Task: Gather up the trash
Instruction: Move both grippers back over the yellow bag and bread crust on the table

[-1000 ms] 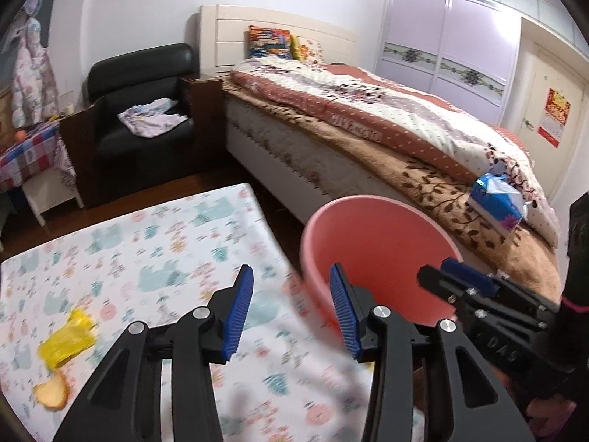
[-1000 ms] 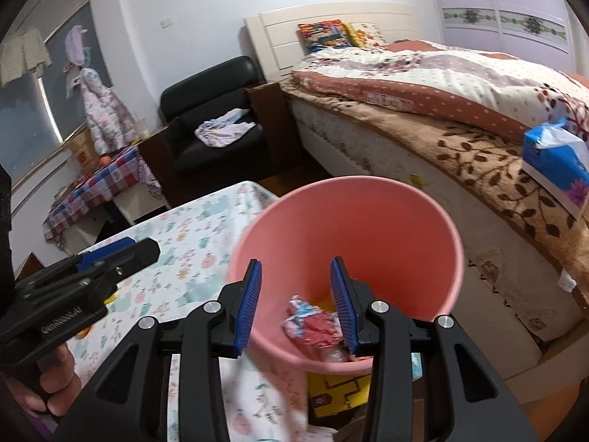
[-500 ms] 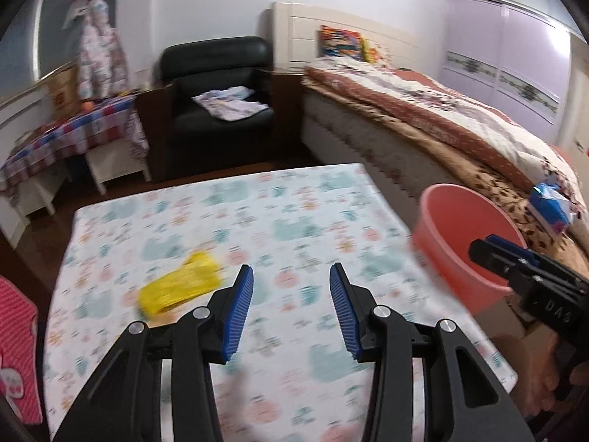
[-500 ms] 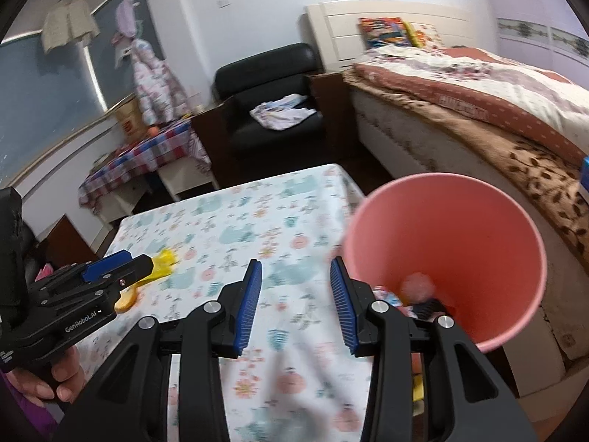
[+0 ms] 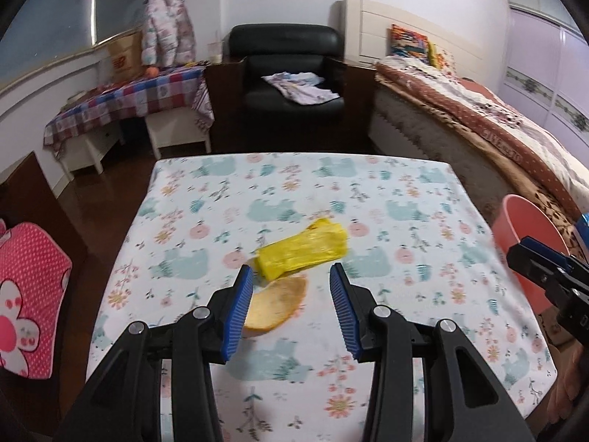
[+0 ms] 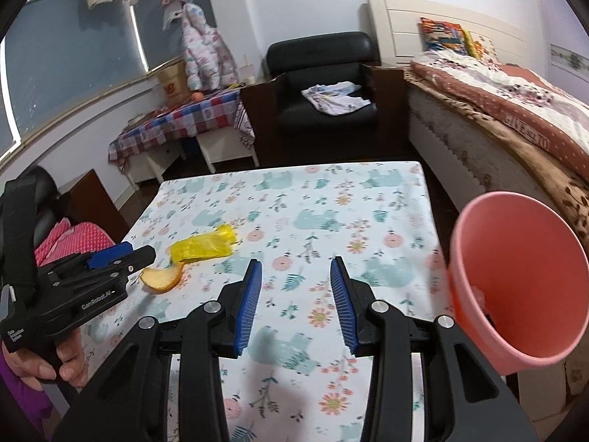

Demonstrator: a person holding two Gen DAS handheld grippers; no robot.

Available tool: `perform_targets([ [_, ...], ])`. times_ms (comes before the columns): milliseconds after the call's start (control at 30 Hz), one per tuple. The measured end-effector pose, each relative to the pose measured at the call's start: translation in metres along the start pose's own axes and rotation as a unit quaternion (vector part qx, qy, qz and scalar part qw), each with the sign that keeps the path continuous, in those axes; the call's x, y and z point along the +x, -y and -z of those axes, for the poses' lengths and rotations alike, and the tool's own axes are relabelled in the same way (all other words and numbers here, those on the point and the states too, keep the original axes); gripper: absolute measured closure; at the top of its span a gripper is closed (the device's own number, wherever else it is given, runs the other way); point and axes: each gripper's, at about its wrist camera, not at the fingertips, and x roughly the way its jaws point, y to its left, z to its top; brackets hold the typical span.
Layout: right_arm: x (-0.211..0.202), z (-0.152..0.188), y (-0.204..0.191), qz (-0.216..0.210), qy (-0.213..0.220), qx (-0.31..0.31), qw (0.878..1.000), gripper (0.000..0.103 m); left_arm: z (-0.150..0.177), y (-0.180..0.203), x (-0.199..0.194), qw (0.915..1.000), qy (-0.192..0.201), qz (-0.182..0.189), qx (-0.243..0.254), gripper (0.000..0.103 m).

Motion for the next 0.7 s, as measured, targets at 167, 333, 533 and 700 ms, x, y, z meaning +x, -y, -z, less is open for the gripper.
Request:
perform_targets([
  [167, 0.015, -0.006, -0.017, -0.019, -0.016, -0.017, 1.0, 0.064, 0.004, -0.022, 0.006, 0.9996, -0.009, -0.003, -0.025, 0.057],
  [333, 0.036, -0.011, -0.032, -0.045, -0.032, -0.02, 0.998, 0.063, 0.013, -0.037, 0.016, 0.9983, -0.03, 0.015, -0.047, 0.057],
  [533, 0.063, -0.014, -0.047, -0.077, -0.054, -0.016, 0.995, 0.063, 0.019, -0.043, 0.032, 0.9966, -0.046, 0.027, -0.062, 0.057],
  [700, 0.086, -0.017, -0.055, -0.094, -0.07, -0.015, 0.993, 0.063, 0.02, -0.044, 0.046, 0.9953, -0.06, 0.036, -0.067, 0.07],
])
